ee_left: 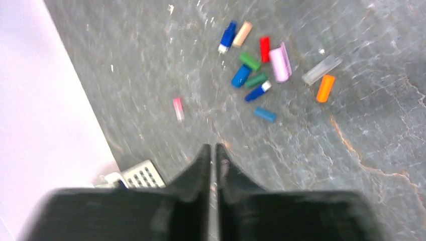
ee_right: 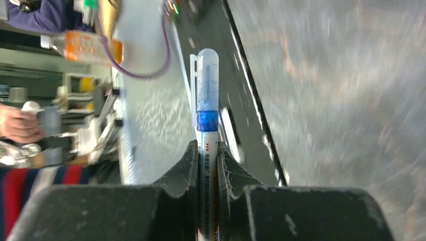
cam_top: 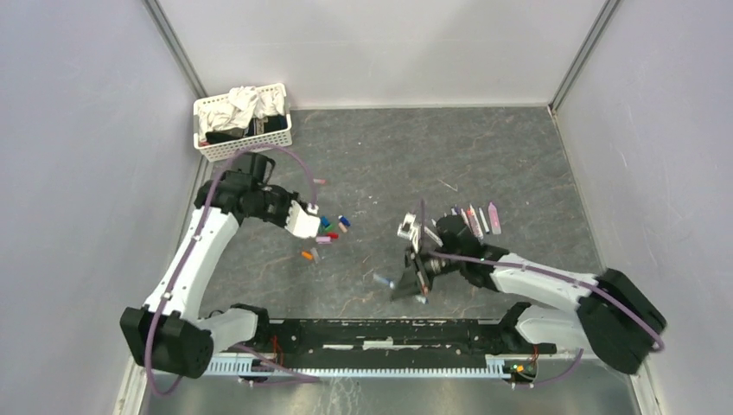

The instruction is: Open the pen caps

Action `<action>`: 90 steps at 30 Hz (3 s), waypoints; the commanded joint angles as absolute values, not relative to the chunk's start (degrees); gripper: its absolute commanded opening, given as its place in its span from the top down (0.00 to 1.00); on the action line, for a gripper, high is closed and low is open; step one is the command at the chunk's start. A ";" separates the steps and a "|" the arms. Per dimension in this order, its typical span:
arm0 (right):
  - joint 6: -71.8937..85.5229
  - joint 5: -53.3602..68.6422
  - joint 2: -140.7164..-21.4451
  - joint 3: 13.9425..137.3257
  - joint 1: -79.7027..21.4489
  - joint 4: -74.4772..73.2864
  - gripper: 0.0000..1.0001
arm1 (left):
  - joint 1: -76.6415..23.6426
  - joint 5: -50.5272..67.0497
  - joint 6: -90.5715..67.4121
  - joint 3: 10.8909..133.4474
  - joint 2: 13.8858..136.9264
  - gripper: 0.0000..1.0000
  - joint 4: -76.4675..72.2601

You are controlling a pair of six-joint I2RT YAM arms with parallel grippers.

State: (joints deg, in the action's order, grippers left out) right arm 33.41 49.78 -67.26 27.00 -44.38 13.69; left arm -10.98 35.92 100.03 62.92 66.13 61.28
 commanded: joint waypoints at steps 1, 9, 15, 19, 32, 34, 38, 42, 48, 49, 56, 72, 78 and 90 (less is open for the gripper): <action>31.63 54.16 -72.89 24.27 -44.91 -1.38 1.00 | -22.06 20.39 102.57 62.49 62.12 0.98 63.49; 30.16 56.92 -76.92 33.87 -45.35 -2.06 1.00 | -36.01 18.36 91.05 63.67 60.50 0.88 64.22; 33.71 59.44 -82.39 42.51 -45.57 3.77 1.00 | -43.65 21.22 78.41 62.27 61.30 0.44 59.71; 35.50 60.11 -86.50 48.07 -45.84 5.23 1.00 | -47.69 21.93 76.86 60.72 61.40 0.36 57.75; 40.98 61.03 -92.20 55.92 -47.01 10.55 1.00 | -52.21 15.40 73.79 57.73 63.10 0.60 49.01; 41.05 60.92 -92.28 55.57 -47.02 10.76 1.00 | -52.21 14.26 73.38 57.49 63.23 0.74 48.10; 40.76 60.99 -91.98 54.38 -47.02 10.96 1.00 | -52.21 13.03 73.87 57.08 63.16 0.89 48.09; 41.40 60.35 -92.59 55.01 -47.05 10.56 0.84 | -52.21 13.80 74.95 56.59 62.67 0.97 48.67; 43.10 58.49 -96.50 62.11 -47.71 10.61 0.80 | -52.89 16.09 74.74 58.29 63.28 0.98 49.59; 43.46 57.82 -97.01 62.83 -47.67 10.86 0.82 | -52.97 16.26 74.61 58.40 63.35 0.98 49.64; 49.76 50.24 -100.24 63.34 -47.65 19.16 1.00 | -53.00 17.14 73.02 59.26 64.33 0.98 48.77; 30.77 52.31 -70.99 30.86 -43.76 -6.30 1.00 | -40.13 10.20 84.52 64.20 63.82 0.98 56.30; 36.80 56.86 -74.44 36.90 -44.29 4.46 1.00 | -51.93 13.27 72.86 63.04 62.54 0.52 56.50; 40.39 59.41 -83.70 48.84 -45.78 9.58 1.00 | -58.09 13.18 68.19 59.49 63.24 0.31 49.44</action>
